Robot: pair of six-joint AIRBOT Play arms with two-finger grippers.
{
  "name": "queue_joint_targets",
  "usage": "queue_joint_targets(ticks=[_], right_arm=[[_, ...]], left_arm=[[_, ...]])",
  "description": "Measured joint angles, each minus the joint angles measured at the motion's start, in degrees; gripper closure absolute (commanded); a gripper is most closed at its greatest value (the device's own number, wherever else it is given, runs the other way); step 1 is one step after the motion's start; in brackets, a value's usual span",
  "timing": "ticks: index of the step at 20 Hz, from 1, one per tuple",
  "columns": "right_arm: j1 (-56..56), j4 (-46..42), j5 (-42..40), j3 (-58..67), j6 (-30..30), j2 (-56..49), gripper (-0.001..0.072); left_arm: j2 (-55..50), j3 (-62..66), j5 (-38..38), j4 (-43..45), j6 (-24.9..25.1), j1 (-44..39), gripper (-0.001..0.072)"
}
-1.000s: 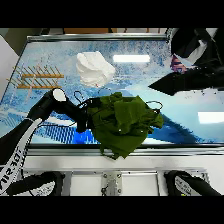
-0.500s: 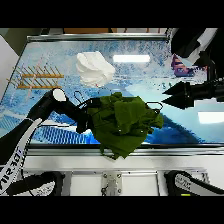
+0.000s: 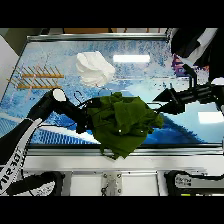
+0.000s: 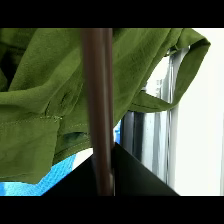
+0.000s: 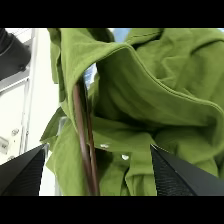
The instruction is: Fold the clothes and pants, and hang the long-sleeved shirts on hangers.
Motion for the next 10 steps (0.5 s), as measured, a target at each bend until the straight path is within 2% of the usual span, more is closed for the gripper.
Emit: queue_joint_targets(ticks=[10], right_arm=[[6.3, 0.0, -1.0, -0.2, -3.5, -1.6, -0.0006]], left_arm=[[0.0, 0.0, 0.0, 0.0, 0.0, 0.0, 0.0695]])
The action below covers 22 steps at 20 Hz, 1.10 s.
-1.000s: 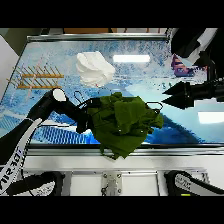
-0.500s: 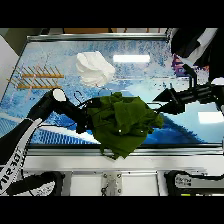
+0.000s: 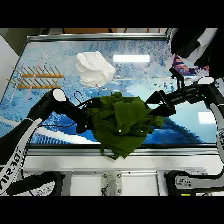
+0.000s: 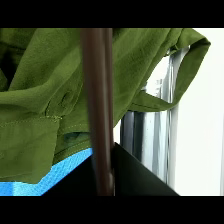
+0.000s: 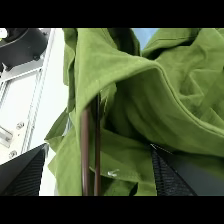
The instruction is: Fold the clothes and pants, and hang the long-sleeved shirts on hangers.
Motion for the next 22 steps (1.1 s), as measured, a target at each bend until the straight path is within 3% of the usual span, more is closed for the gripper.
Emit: queue_joint_targets(ticks=[22], right_arm=[[2.7, -1.3, -0.5, 0.0, 0.0, 0.0, -0.0005]], left_arm=[[0.0, 0.0, 0.0, 0.1, 0.0, 0.0, 0.0695]])
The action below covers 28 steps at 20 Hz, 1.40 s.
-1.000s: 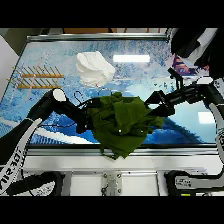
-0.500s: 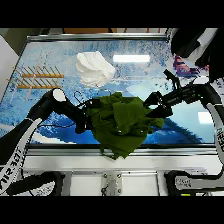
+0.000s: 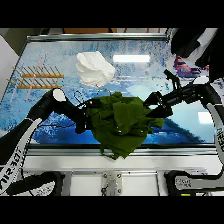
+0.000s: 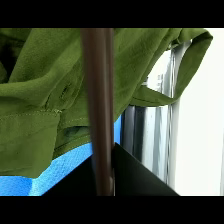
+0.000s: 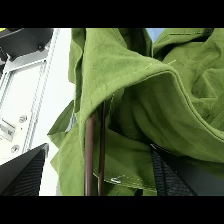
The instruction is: Fold the clothes and pants, and hang the long-sleeved shirts on hangers.
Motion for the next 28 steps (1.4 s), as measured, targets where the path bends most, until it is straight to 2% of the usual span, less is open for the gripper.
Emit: queue_joint_targets(ticks=[9, 10, 12, 26, 27, 28], right_arm=[[0.0, 0.0, -0.1, 0.0, 0.2, 0.0, 0.0013], [0.0, 0.0, -0.1, 0.0, 0.2, 0.0, 0.0165], [0.0, 0.0, -0.1, 0.0, 0.2, 0.0, 0.0704], [0.0, 0.0, 0.3, 0.0, 0.1, 0.0, 0.0703], [0.0, 0.0, 0.3, 0.0, 0.1, 0.0, 0.0704], [0.0, 0.1, 0.0, 0.0, 0.2, 0.0, 0.0705]], left_arm=[[0.0, 0.0, 0.0, 0.0, 0.0, 0.0, 0.0695], [0.0, 0.0, 0.0, 0.0, 0.0, 0.0, 0.0695], [0.0, 0.0, 0.0, 0.0, 0.0, 0.0, 0.0695], [0.0, 0.0, 0.0, -0.1, 0.0, 0.0, 0.0692], [0.0, 0.0, 0.0, -0.1, 0.0, 0.0, 0.0526], [0.0, 0.0, 0.4, -1.2, 0.1, 0.0, 0.0293]])
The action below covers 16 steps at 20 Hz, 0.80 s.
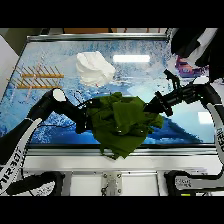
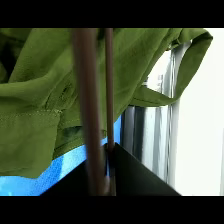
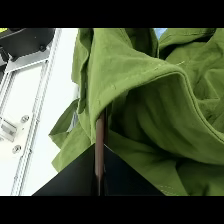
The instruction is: Fold the clothes and pants, and hang the long-sleeved shirts on hangers.
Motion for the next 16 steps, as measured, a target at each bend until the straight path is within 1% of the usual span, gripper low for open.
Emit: queue_joint_targets(ticks=[1, 8, 13, 16], right_arm=[[0.1, -0.1, -0.1, 0.0, 0.0, 0.0, 0.0705], [0.0, -0.1, 0.0, 0.0, 0.0, 0.0, 0.0707], [0.0, -0.1, 0.0, 0.0, 0.0, 0.0, 0.0707], [0.0, -0.1, 0.0, 0.0, 0.0, 0.0, 0.0707]], left_arm=[[0.0, 0.1, 0.1, -0.5, 0.0, -0.1, 0.0262], [0.0, 0.0, 0.1, 1.2, -3.1, 0.0, 0.0263], [0.5, 0.0, 0.0, 1.2, -10.1, 2.4, 0.0262], [2.3, 0.0, -0.1, 1.2, -12.9, 4.8, 0.0262]])
